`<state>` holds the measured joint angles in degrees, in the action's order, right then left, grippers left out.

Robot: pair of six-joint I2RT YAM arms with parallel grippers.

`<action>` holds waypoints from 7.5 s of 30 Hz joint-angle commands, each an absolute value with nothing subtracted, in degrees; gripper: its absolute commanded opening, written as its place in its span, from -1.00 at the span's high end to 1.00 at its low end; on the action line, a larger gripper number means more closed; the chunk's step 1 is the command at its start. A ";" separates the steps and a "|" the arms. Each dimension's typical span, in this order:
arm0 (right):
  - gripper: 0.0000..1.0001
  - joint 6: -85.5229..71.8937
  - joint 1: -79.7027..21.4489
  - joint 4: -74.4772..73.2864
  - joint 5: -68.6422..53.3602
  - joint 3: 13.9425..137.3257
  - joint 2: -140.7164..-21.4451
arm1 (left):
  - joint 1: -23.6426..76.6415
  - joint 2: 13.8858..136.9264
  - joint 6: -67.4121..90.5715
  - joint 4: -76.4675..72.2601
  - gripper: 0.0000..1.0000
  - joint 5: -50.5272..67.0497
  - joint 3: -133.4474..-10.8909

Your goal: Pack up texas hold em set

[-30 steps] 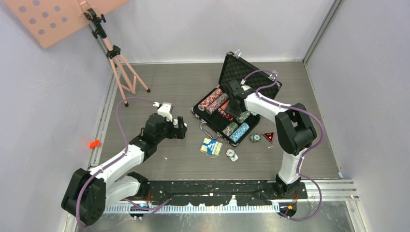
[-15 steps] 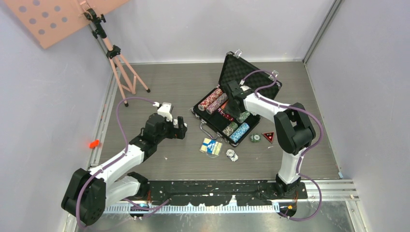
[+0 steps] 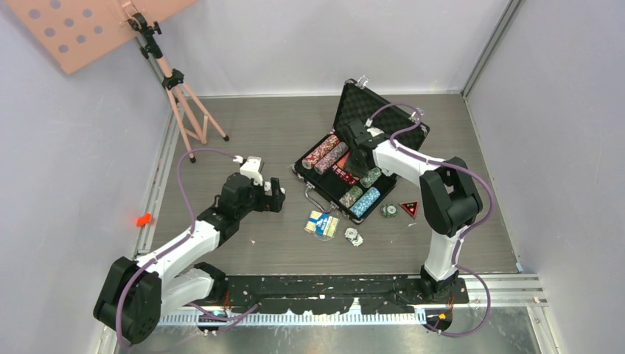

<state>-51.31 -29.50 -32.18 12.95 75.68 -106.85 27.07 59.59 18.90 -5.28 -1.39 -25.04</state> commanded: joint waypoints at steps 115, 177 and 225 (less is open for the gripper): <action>0.18 -50.15 -28.69 -23.77 51.16 74.53 -106.76 | 27.31 58.47 17.93 -5.64 -0.99 -0.97 -26.37; -0.36 -51.57 -25.42 -27.60 45.23 65.86 -103.46 | 27.33 58.65 17.93 -5.62 -0.99 -0.79 -26.37; -0.30 -64.23 -27.68 -37.33 45.87 68.78 -105.13 | 27.33 58.30 18.02 -5.37 -0.99 -0.62 -26.45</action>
